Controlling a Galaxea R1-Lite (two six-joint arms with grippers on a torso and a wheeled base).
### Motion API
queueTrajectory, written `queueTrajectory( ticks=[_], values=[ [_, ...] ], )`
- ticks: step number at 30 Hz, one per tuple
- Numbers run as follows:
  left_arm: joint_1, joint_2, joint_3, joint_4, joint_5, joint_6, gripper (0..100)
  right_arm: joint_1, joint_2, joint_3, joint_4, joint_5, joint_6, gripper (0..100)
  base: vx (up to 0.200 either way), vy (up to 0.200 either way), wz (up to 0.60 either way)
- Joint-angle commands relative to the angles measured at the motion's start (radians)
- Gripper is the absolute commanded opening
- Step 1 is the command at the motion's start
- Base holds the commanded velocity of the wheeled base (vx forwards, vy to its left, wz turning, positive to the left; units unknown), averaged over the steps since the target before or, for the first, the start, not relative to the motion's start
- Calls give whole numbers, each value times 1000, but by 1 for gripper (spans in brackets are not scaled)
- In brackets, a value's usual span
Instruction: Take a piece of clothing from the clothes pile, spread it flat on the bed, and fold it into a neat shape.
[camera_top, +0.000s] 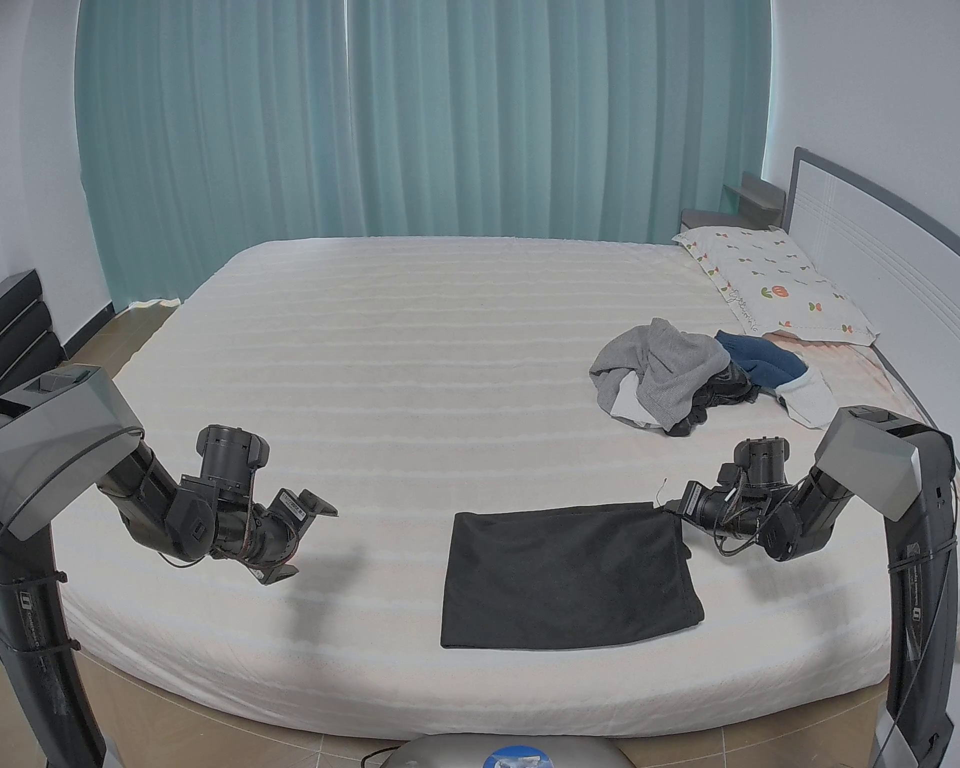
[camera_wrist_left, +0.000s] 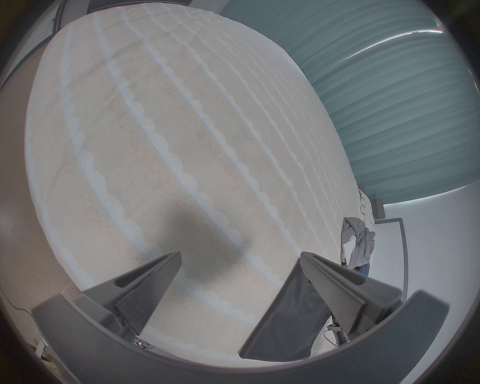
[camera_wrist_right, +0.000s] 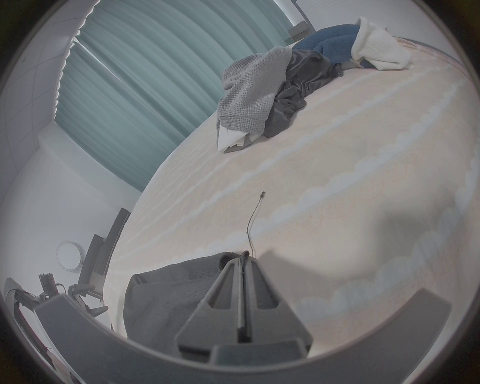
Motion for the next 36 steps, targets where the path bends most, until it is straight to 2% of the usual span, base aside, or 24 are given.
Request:
queueTrajectory(
  ticks=[1,11,12,20,27,32,36],
  values=[
    [0,-1,0,0,0,0,100,-3,-7,-2,0,1,2,0,0,0,0],
    [0,-1,0,0,0,0,100,-16,-15,-7,0,1,3,0,0,0,0],
    [0,-1,0,0,0,0,100,-16,-15,-5,0,1,3,100,0,0,0],
    [0,-1,0,0,0,-1,100,-36,-111,99,-14,19,3,100,0,0,0],
    [0,-1,1,0,0,-1,100,-28,-303,443,-19,146,-17,100,0,0,0],
    [0,-1,1,0,0,-1,100,-8,-331,628,-95,157,-60,100,0,0,0],
    [0,-1,1,0,0,-1,100,9,-304,696,-157,157,-73,100,0,0,0]
  ],
)
